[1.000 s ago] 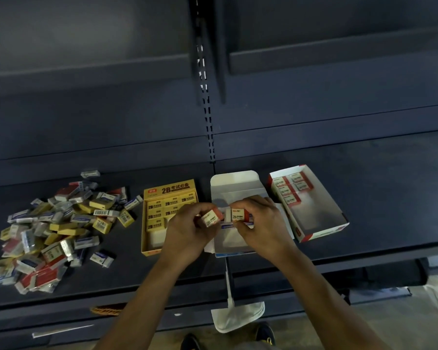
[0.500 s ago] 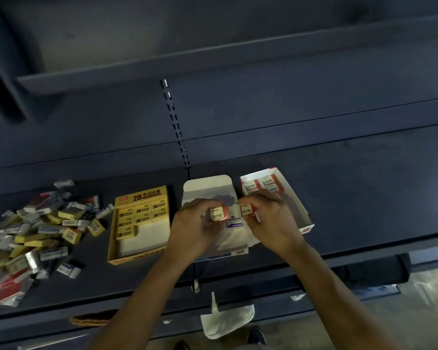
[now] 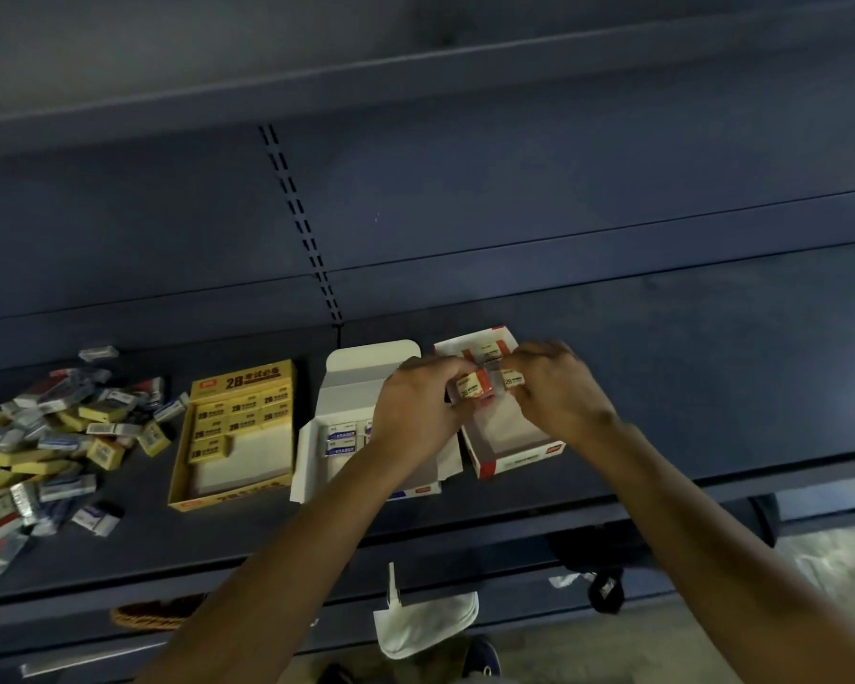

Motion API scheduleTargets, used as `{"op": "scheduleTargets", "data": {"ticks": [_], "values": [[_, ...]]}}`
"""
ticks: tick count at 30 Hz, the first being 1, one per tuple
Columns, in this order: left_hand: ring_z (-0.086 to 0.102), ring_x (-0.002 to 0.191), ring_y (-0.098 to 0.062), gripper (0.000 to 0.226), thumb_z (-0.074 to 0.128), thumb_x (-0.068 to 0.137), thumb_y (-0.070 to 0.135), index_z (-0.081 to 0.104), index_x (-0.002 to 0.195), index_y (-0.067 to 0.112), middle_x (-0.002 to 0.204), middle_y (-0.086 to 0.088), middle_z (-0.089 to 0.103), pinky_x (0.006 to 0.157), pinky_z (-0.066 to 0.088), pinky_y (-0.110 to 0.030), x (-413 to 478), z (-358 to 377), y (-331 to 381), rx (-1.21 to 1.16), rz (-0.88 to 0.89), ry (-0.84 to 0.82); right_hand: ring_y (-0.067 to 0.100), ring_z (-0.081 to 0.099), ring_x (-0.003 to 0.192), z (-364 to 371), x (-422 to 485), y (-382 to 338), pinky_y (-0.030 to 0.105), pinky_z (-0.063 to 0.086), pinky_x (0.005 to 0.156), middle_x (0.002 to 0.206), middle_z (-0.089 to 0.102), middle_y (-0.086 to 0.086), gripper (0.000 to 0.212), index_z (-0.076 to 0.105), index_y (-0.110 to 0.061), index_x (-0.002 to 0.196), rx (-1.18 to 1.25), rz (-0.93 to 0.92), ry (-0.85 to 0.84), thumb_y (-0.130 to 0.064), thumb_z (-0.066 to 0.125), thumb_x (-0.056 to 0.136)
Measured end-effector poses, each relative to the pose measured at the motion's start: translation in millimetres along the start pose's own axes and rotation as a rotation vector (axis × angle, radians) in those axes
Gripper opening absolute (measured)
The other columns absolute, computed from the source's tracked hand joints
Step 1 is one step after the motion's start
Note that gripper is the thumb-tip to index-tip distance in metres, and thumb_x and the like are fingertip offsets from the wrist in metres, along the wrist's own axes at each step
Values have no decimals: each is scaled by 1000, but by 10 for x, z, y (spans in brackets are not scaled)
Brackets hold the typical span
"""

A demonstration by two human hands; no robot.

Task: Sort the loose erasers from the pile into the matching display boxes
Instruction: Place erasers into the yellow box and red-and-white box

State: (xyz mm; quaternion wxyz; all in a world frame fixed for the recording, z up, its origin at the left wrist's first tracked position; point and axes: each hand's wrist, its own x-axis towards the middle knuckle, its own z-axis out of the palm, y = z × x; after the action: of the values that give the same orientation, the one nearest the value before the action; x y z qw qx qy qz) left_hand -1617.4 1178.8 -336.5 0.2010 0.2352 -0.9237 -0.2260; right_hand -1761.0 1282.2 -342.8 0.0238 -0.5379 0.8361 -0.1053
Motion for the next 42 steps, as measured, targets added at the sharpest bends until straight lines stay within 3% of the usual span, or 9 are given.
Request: {"op": "scheduleTargets", "data": {"ticks": [4,10,14,20,27,37,42], "values": [[62,97,-20,36,62,85,46,64,116,27,109,-1,67,80,48,-29,70,97,74,178,6,-136,23,40,120,-7,60,-10,35,40,97,130,53,0,40,55,-17,128,-83,-38,-48,-10,53,89],[54,107,-20,42,56,86,51,64,114,21,112,-5,65,95,40,-32,90,210,68,371,6,-235,20,38,116,-6,91,-33,34,39,96,123,56,-3,37,58,-18,123,-185,-91,-70,-17,57,86],[40,116,-22,49,50,87,58,62,112,18,110,-5,61,94,34,-34,140,191,102,493,-18,-259,19,39,114,15,97,-3,33,38,94,120,58,-4,34,60,-21,120,-185,-88,-62,-19,58,86],[38,116,-22,54,49,85,63,62,108,17,109,-5,61,92,35,-34,148,191,114,525,-85,-291,19,38,112,66,100,5,33,39,93,118,58,-4,30,62,-21,117,-229,-97,-67,-21,59,86],[41,115,-23,48,63,83,48,58,114,11,115,-8,55,92,37,-33,170,259,171,543,-135,-288,17,36,116,162,114,47,30,40,92,121,55,0,39,55,-14,126,-170,-64,-35,-25,59,89],[41,114,-25,58,69,81,37,46,126,7,124,-13,46,97,38,-35,186,309,213,516,-228,-346,21,43,108,242,88,123,32,53,76,109,60,4,23,67,-11,106,-39,-47,58,-24,63,86],[36,122,-25,53,65,85,32,45,128,8,126,-11,47,97,37,-36,220,255,267,539,-179,-368,22,48,100,383,83,170,28,53,68,109,59,8,20,68,-7,100,9,-32,92,-20,63,85]]}}
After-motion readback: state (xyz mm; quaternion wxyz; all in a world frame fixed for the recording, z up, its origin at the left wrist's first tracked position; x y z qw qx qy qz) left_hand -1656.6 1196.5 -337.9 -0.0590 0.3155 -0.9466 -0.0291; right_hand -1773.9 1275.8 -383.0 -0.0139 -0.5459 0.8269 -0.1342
